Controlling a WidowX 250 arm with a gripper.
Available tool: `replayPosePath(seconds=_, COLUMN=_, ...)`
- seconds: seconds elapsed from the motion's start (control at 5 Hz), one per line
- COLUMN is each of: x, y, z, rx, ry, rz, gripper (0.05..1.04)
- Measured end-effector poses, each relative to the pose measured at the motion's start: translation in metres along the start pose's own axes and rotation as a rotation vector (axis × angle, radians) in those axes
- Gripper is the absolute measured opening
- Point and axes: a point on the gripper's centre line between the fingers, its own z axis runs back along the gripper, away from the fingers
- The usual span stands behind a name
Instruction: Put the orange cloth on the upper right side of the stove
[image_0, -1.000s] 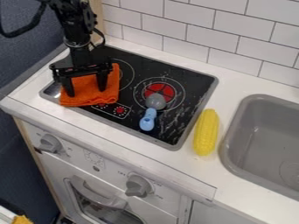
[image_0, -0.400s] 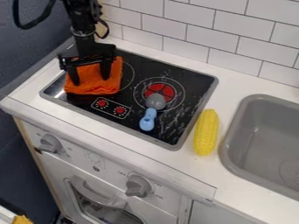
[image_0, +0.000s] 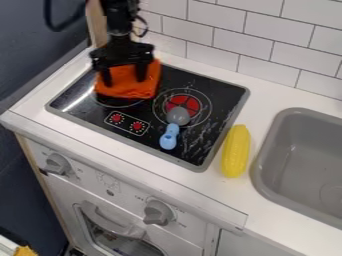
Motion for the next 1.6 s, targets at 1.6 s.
replayPosePath(seconds=1.6, x=-0.093, y=-0.14, z=0.028, rx=-0.208, ry=0.128, rz=-0.411, gripper=1.001)
